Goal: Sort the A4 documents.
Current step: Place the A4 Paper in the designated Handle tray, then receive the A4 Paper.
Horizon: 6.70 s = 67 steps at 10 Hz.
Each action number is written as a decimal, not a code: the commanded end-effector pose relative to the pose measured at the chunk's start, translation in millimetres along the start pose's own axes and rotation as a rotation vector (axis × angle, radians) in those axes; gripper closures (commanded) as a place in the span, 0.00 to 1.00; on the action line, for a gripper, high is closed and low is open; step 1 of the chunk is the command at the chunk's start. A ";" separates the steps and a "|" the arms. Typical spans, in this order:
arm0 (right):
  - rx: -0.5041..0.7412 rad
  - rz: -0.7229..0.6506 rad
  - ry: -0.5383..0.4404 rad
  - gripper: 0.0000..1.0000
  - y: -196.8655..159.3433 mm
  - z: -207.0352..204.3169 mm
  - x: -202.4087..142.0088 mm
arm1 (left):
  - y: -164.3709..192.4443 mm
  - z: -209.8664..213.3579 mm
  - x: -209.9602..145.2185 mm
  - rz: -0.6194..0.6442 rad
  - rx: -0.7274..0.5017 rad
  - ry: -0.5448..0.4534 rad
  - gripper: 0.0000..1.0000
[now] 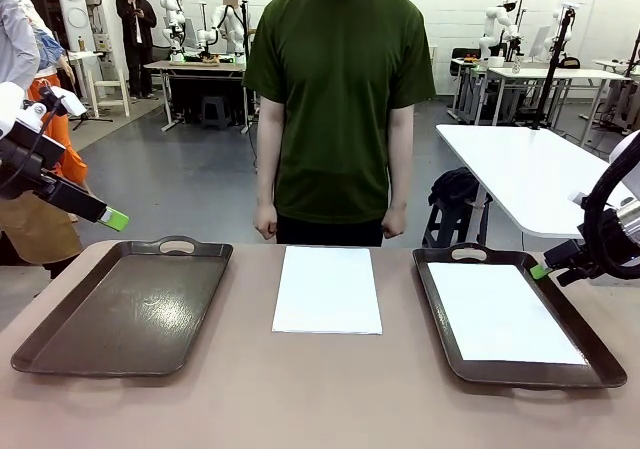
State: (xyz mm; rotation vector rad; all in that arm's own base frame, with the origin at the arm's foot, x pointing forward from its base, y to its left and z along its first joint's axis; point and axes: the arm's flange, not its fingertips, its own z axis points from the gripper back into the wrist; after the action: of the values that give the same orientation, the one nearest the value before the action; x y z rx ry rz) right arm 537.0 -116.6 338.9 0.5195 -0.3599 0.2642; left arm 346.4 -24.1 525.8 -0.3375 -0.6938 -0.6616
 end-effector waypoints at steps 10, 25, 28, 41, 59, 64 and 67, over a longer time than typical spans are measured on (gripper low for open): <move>-0.003 0.001 -0.001 0.00 -0.1 0.3 0.2 | 1.8 -0.8 -1.3 -0.008 -0.015 -0.011 0.00; 0.243 0.839 -0.251 0.00 122.7 133.6 1.3 | 1.8 -0.8 -1.3 -0.008 -0.015 -0.011 0.00; 0.220 0.816 -0.091 0.00 140.6 132.7 14.3 | 1.8 -0.8 -1.3 -0.008 -0.015 -0.011 0.00; 0.231 0.644 0.013 0.00 133.4 132.2 22.6 | 1.8 -0.8 -1.3 -0.008 -0.015 -0.011 0.00; 0.231 0.644 0.013 0.00 133.4 132.2 22.6 | 1.8 -0.8 -1.3 -0.008 -0.015 -0.011 0.00; 0.231 0.644 0.013 0.00 133.4 132.2 22.6 | 1.8 -0.8 -1.3 -0.008 -0.015 -0.011 0.00; 0.231 0.644 0.013 0.00 133.4 132.2 22.6 | 1.8 -0.8 -1.3 -0.008 -0.015 -0.011 0.00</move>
State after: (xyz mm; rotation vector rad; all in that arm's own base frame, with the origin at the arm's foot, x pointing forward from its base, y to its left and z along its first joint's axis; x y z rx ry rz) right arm 476.8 -72.5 511.6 0.6249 -0.4768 0.9394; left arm 346.3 -24.3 525.9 -0.3458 -0.6945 -0.6553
